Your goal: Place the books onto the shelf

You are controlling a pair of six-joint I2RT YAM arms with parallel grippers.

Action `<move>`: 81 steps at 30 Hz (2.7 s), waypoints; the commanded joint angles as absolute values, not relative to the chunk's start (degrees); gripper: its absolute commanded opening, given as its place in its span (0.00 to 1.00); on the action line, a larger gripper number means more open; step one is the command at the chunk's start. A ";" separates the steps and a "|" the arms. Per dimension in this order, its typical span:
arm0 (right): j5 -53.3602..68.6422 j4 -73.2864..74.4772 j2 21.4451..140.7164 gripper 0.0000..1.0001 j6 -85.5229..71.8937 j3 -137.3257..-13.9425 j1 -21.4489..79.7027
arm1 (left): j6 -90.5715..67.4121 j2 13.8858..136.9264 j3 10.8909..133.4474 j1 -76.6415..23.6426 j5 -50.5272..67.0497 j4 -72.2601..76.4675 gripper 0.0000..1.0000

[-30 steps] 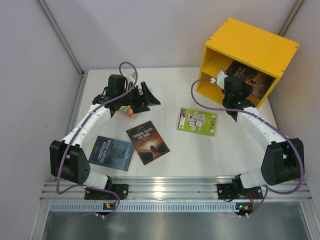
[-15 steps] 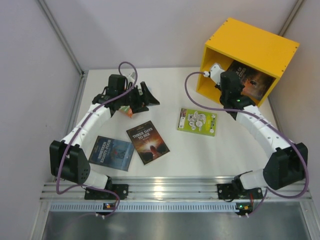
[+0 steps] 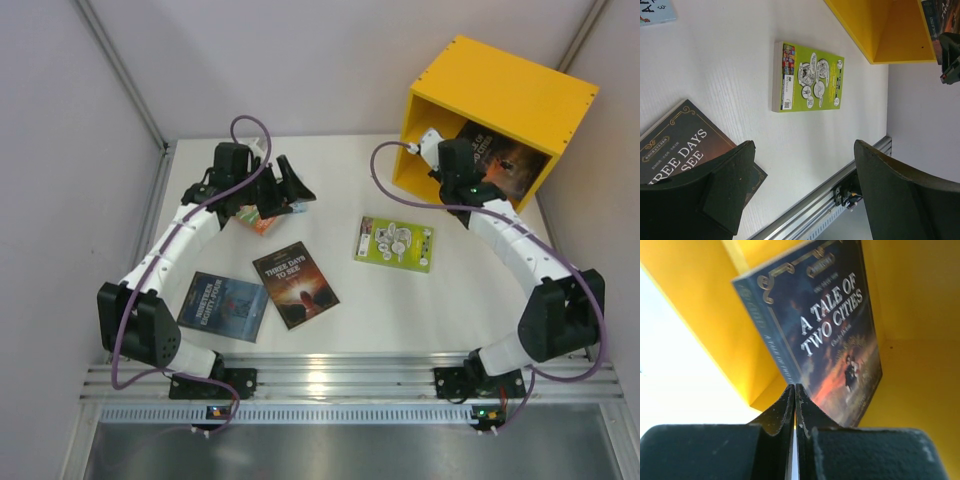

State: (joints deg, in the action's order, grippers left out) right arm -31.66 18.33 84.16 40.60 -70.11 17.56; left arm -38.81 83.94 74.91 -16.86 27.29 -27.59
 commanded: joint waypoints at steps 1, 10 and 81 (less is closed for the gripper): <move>-32.16 18.02 85.51 0.00 39.20 -73.21 15.39 | -37.97 83.94 77.08 -16.52 26.37 -27.51 0.85; -33.40 17.23 87.01 0.01 39.29 -73.48 13.27 | -37.62 83.76 77.25 -16.44 26.02 -27.69 0.85; -36.55 25.39 81.75 0.12 31.65 -76.29 19.75 | -34.19 79.64 74.89 -15.38 22.06 -29.44 0.84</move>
State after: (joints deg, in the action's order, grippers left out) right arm -35.88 19.99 87.29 36.75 -72.47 14.66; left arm -35.77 83.33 74.89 -15.68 22.85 -28.82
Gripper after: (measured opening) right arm 0.106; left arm 0.849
